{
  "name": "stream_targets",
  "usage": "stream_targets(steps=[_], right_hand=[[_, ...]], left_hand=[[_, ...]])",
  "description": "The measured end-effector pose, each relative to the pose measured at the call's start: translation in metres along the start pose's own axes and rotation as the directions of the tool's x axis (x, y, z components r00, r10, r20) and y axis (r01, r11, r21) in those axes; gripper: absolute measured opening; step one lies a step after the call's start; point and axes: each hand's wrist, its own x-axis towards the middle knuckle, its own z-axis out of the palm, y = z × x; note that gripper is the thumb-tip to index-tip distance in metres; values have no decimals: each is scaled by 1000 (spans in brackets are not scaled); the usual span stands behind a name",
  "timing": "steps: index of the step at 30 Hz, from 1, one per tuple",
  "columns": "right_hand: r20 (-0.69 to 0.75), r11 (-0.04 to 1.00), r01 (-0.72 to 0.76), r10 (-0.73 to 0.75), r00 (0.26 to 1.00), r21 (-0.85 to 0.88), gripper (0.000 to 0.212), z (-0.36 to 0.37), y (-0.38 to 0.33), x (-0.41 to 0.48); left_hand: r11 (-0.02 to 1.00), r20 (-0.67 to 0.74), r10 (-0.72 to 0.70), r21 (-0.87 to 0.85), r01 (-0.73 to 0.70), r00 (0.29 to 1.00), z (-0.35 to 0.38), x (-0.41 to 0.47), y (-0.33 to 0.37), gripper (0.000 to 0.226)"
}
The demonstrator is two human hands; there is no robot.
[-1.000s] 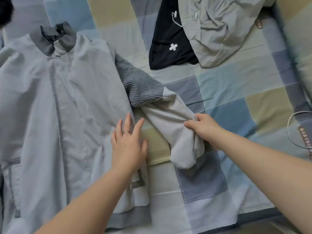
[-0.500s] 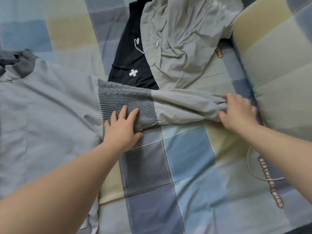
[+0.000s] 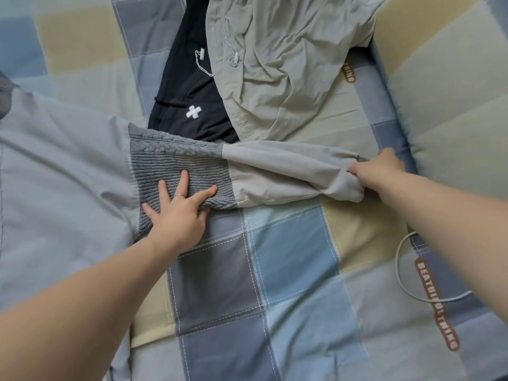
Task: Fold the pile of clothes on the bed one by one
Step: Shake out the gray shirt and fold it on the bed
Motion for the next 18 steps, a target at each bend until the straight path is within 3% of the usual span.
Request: stream_targets(steps=[3,5,9,11,14,16,18], right_hand=[[-9,1000,-10,10,1000,13,49,-6,10,4],[-4,990,31,-31,1000,134,29,-9,14,6],[185,855,-74,-26,982,513,21,-16,9,3],[155,765,-81,-26,988,639,14,-28,-1,12],[95,719,-34,-44,994,695,6,-54,-20,30],[91,749,-50,-14,996,661,7,-63,-25,38],[139,802,-111,36,990,587,9,-61,-25,43]], left_hand=[[1000,14,-6,10,6,1000,-1,0,1,44],[1000,21,-8,25,7,1000,-1,-1,0,45],[1000,34,-30,-7,30,999,-6,1,6,48],[998,39,-47,-33,48,998,-8,3,10,52],[995,50,-69,-74,73,996,-9,3,14,58],[988,47,-103,-115,108,994,-10,3,20,57],[986,-53,-103,-136,95,993,-13,2,27,49]])
